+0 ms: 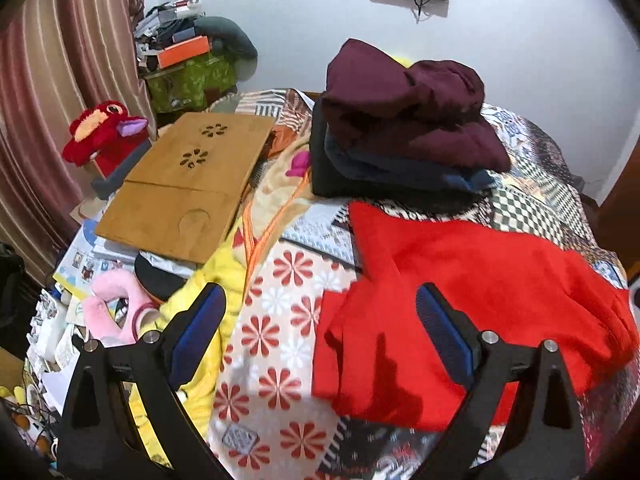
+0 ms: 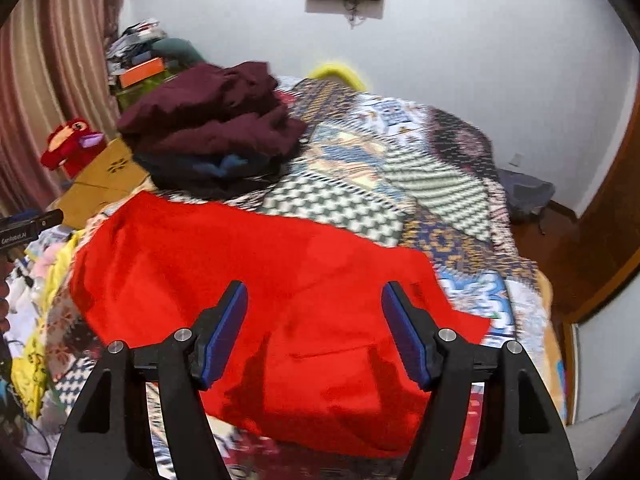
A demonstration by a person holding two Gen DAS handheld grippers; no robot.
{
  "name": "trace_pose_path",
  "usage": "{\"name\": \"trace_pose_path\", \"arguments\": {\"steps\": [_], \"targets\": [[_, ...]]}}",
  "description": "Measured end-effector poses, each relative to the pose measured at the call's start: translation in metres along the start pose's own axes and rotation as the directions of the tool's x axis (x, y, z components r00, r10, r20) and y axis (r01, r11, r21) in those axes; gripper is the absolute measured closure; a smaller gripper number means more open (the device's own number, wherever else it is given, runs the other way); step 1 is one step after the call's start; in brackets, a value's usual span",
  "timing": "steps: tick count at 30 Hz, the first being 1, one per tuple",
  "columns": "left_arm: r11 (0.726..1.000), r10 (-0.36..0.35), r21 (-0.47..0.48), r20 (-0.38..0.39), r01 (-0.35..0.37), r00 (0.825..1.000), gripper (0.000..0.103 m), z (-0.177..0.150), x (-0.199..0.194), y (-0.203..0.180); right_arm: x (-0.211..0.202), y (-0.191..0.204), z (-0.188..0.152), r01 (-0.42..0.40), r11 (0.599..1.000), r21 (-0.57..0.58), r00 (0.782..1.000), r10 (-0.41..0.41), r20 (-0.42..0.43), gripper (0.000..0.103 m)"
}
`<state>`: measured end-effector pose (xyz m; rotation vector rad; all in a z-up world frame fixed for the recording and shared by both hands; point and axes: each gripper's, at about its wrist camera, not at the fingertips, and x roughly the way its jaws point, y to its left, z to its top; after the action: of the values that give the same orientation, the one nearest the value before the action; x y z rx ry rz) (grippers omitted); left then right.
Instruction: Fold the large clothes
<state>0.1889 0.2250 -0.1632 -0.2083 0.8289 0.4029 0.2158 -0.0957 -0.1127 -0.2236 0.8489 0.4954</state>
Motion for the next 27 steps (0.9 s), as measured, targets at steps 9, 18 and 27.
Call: {"name": "trace_pose_path", "arguments": {"steps": [9,18,27], "targets": [[0.964,-0.219,-0.187,-0.160,0.189,0.962,0.007,-0.050,0.015,0.024,0.053,0.029,-0.018,-0.080,0.997,-0.019,0.982,0.075,-0.174,0.036],[0.807,-0.491,-0.493,-0.250,0.327,0.834,0.007,-0.101,0.057,0.031,0.069,0.037,-0.034,-0.066,0.995,-0.074,0.974,0.048,-0.222,0.032],[0.691,-0.642,-0.579,-0.217,0.432,0.735,0.007,-0.097,0.094,-0.004,0.071,0.041,-0.038,-0.057,0.993,-0.100,0.976,0.034,-0.213,0.030]]}}
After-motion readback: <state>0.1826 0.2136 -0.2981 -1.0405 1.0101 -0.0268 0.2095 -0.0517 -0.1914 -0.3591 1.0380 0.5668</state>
